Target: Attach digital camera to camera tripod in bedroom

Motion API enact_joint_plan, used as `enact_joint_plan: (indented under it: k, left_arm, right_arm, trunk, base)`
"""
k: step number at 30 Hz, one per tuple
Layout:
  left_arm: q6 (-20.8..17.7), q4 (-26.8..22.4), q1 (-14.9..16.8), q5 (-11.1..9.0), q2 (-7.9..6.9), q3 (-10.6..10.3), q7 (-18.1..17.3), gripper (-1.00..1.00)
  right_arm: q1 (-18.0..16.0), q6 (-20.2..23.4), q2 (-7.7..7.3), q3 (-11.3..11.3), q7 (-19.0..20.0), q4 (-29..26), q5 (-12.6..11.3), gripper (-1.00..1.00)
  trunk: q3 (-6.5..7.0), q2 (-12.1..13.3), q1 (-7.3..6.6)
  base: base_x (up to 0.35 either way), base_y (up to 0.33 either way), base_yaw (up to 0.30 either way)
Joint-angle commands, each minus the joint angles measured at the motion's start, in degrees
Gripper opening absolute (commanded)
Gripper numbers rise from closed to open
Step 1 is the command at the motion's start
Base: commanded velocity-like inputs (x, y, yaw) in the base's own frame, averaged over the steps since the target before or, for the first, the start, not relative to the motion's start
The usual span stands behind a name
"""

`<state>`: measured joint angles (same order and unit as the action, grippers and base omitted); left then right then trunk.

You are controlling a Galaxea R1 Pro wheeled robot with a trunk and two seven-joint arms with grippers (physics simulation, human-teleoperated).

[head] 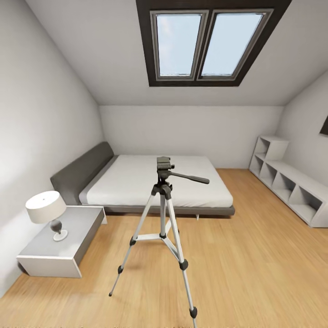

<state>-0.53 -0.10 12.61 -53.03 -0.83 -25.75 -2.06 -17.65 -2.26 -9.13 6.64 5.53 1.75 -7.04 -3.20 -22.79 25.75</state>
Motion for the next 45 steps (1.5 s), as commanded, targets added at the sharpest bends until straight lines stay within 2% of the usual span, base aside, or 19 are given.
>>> enact_joint_plan:
  k: [1,45]
  left_arm:
    - [-0.06,0.01,0.05,-0.55,-0.02,-0.47,-0.25,-1.00]
    - [0.00,0.02,0.05,-0.85,-0.06,-0.45,-0.23,-1.00]
  right_arm:
    - [-0.10,-0.23,-0.01,0.48,0.27,0.18,-0.61,1.00]
    - [-0.10,-0.16,-0.09,0.41,0.27,0.18,-0.61,1.00]
  trunk:
    - [-0.22,-0.13,0.03]
    - [-4.30,-0.13,0.03]
  base:
    - [0.000,0.000,0.000]
    - [0.000,0.000,0.000]
